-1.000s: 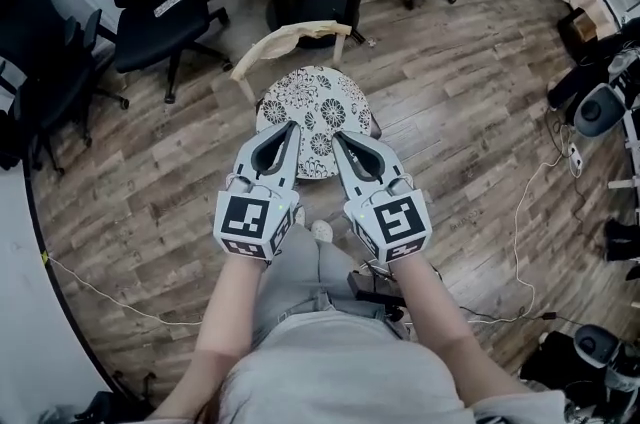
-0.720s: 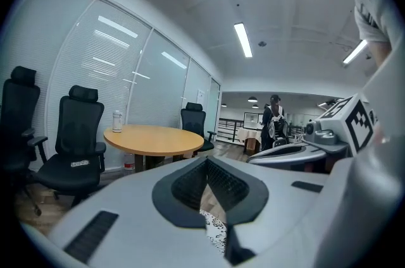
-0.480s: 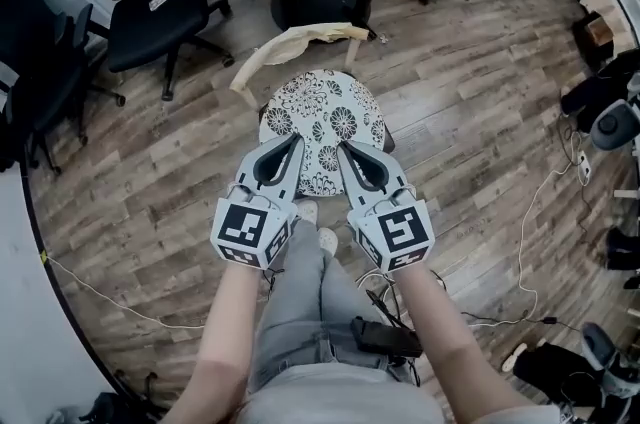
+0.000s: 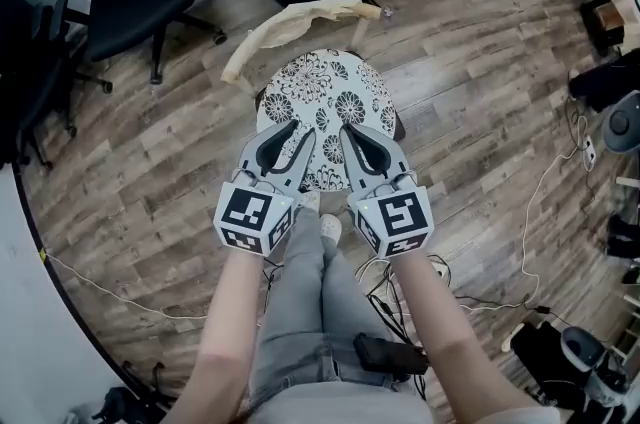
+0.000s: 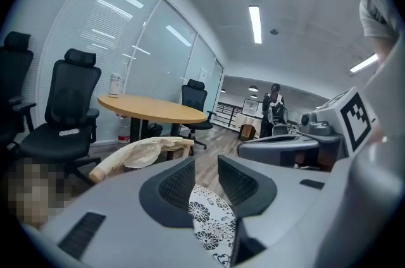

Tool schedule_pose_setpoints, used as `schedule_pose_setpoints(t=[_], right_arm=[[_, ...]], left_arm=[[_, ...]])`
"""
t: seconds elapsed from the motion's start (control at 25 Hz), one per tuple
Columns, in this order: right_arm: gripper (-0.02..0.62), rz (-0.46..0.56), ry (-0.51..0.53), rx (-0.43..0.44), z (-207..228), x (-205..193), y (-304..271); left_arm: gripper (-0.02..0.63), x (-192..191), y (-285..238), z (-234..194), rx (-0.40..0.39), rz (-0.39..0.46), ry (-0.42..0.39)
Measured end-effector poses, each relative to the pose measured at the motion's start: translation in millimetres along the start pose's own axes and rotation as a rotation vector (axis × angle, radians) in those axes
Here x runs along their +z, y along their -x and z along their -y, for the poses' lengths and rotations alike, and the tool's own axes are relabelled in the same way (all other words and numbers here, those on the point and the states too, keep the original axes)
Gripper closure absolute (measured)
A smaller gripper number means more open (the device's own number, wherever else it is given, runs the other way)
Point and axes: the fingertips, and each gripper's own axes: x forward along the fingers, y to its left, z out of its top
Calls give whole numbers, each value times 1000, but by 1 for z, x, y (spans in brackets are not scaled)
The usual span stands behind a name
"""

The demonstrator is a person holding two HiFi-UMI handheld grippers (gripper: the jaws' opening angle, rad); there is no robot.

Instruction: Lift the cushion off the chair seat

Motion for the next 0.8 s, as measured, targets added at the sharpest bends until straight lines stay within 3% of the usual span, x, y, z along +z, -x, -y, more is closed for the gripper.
schedule_pose_setpoints(t=[0.08, 0.32, 0.56, 0.8], right_arm=[[569, -14, -11, -4, 3, -10, -9], [570, -56, -25, 7, 8, -40, -38], [569, -120, -35, 29, 7, -81, -61], [569, -211, 3, 71, 0, -135, -82]], left_arm=[[472, -11, -6, -7, -8, -19, 22], [474, -51, -25, -37, 1, -78, 26], [472, -102, -34, -70, 16, -125, 117], [502, -160, -39, -112, 65, -176, 336]])
